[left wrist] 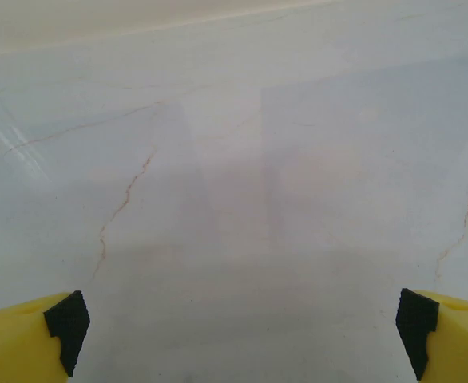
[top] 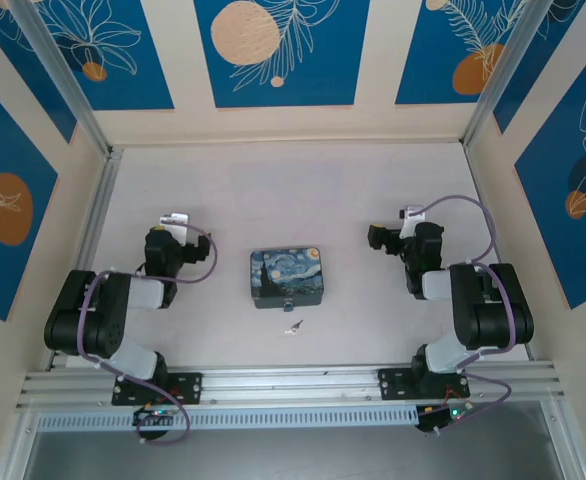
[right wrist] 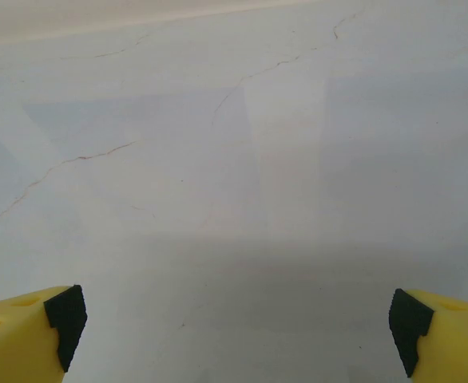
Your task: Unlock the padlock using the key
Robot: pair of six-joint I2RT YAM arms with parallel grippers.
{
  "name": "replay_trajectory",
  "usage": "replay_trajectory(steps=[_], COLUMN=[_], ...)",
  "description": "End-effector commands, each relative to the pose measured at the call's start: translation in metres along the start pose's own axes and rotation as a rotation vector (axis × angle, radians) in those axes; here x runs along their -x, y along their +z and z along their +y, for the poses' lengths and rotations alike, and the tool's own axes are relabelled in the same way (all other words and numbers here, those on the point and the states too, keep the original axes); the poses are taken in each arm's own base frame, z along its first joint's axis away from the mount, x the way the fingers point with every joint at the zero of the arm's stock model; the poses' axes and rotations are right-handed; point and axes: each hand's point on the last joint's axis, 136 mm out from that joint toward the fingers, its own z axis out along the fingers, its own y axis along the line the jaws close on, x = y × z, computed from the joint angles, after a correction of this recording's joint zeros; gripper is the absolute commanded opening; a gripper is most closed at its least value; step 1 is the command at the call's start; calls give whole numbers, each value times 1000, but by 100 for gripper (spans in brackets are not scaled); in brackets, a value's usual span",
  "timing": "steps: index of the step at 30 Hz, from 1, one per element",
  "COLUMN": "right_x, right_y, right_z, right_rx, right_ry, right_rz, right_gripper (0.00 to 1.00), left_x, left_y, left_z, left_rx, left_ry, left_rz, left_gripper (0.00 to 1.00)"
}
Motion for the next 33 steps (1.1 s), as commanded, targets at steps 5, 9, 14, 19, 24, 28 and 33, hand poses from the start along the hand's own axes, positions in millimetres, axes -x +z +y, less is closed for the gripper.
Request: replay_trajectory(steps=[5, 9, 14, 19, 24, 28, 33], right_x=[17, 17, 17, 17, 27, 45, 53], right_y=[0, 0, 1, 1, -3, -15, -36], right_z=[2, 2, 2, 2, 4, 5, -12], right_rx=[9, 10, 18, 19, 19, -6, -129], right_ry=[-35, -33, -26, -25, -27, 39, 360], right_rz=[-46, -47, -42, -41, -35, 37, 160], right_gripper=[99, 99, 99, 99, 99, 99, 99], left_x=[8, 8, 7, 8, 15, 28, 46], left_y=[4, 4, 5, 4, 4, 1, -11], left_z=[3, 4, 4, 4, 6, 12, 7], left_rx=[-17, -20, -23, -24, -15, 5, -31], left_ry=[-17, -23, -26, -26, -29, -46, -151], left_rz=[-11, -10, -2, -9, 18, 138, 296], left_gripper=[100, 100, 100, 100, 100, 100, 100])
